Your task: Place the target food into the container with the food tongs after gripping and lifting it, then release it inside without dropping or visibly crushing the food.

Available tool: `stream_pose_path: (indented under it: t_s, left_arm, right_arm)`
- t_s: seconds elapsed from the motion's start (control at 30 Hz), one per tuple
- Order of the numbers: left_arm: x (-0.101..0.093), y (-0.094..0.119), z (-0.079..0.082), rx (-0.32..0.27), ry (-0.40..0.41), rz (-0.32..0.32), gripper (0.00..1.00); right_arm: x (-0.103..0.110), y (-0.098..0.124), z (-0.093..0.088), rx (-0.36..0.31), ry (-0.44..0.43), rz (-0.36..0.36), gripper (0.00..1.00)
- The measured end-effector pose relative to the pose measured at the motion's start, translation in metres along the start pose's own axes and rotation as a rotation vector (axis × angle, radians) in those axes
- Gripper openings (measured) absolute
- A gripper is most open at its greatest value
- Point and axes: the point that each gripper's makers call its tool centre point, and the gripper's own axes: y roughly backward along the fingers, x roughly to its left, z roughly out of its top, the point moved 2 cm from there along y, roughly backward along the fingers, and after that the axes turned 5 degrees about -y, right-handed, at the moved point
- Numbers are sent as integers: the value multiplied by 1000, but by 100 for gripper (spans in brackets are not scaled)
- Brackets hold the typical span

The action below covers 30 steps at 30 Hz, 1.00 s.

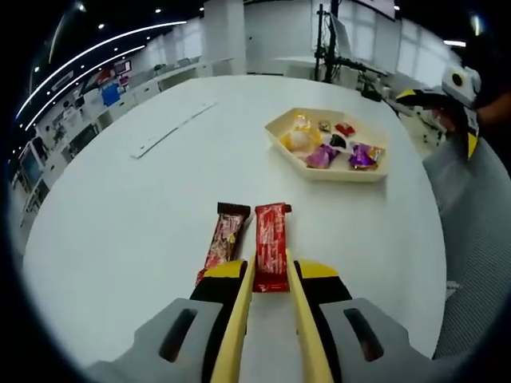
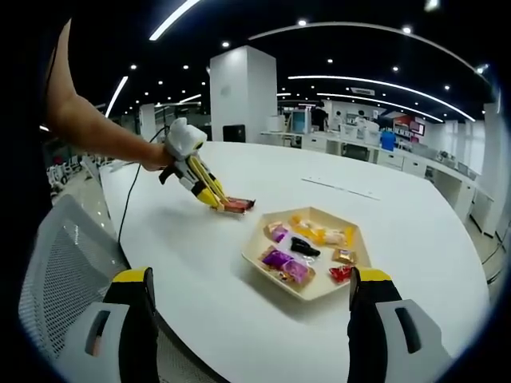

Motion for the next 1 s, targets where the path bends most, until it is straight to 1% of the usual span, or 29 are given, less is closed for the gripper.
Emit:
stream_pose_path:
  t_s: [0.07, 0.17, 0.27, 0.43, 0.57, 0.63, 0.7, 0.77, 1.0]
  left_arm:
    - [4, 3, 4, -10, 16, -1, 19]
    - [7, 10, 10, -5, 11, 13, 19]
    - [12, 16, 18, -23, 14, 16, 19]
    - [18, 22, 22, -18, 11, 15, 18]
    - [18, 24, 26, -20, 14, 9, 19]
    - [17, 26, 32, -29, 12, 16, 19]
    - [19, 25, 35, -37, 11, 15, 19]
    - [16, 24, 40, -38, 5, 10, 19]
    - [9, 16, 47, -33, -5, -13, 18]
  right_arm:
    - [0, 0, 0, 1, 0, 0, 100]
    - [0, 0, 0, -1, -2, 0, 100]
    - [1, 0, 1, -3, 0, 1, 100]
    - [1, 0, 1, -3, 4, 1, 100]
    - [1, 0, 1, -3, 5, 2, 100]
    - [1, 0, 0, -2, 4, 5, 100]
    - [2, 0, 1, -2, 7, 7, 100]
    - [2, 0, 0, 0, 9, 9, 100]
    - [2, 0, 1, -7, 7, 9, 100]
